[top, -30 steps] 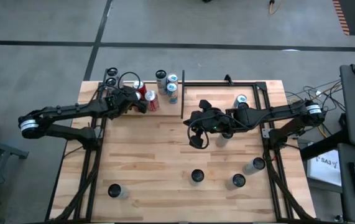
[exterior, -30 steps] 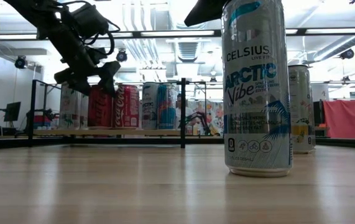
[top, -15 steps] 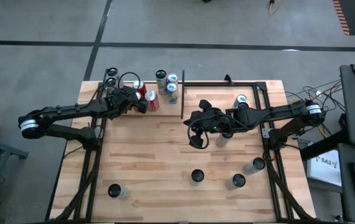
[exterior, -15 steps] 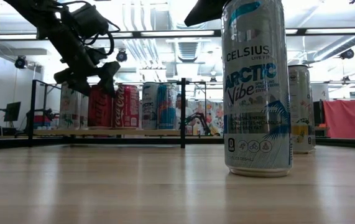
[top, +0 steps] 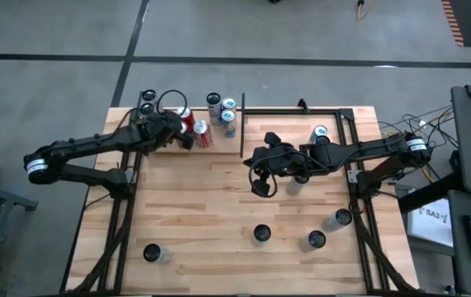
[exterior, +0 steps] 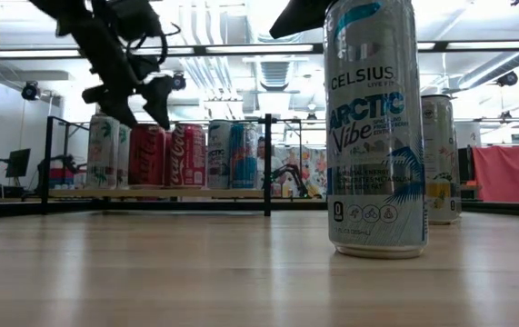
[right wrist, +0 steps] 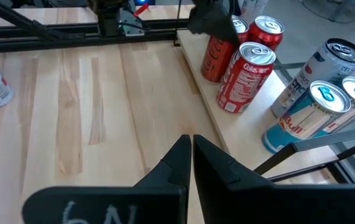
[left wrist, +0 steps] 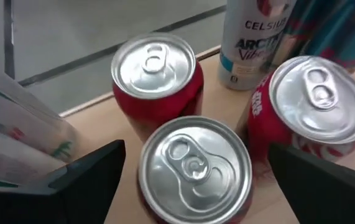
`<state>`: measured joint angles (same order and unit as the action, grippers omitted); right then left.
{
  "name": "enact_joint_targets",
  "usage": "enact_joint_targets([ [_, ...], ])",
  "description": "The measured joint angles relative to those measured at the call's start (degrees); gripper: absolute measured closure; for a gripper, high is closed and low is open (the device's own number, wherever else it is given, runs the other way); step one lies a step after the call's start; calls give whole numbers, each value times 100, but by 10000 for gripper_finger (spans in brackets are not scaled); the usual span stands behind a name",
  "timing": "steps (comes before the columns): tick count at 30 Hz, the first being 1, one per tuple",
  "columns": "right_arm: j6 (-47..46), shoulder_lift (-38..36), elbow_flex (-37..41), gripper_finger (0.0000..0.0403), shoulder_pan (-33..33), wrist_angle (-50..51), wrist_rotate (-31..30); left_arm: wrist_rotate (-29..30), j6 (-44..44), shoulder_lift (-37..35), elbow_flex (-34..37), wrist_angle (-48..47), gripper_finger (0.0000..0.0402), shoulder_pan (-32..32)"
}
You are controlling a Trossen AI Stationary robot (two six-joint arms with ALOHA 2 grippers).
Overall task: Place canned beverage on shelf
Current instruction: Put the red and black soda can on the shelf aligned with the other red and black soda can
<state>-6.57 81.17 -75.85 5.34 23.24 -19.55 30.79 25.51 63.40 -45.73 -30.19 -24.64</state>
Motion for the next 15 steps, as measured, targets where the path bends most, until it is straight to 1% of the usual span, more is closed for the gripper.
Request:
enact_joint_targets([
  [5, -33, 0, 0, 394, 2, 0, 0, 14, -104, -19, -758, -849, 23, 44],
  [9, -28, 0, 0, 394, 2, 2, 0, 18, -353, -138, -1276, -1285, 23, 276],
  [12, 0, 0, 0, 394, 2, 4, 0, 13, -597, -290, -1421, -1427, 23, 598],
  [15, 5, 0, 0, 394, 2, 7, 0, 12, -673, -531, -1419, -1449, 23, 963],
])
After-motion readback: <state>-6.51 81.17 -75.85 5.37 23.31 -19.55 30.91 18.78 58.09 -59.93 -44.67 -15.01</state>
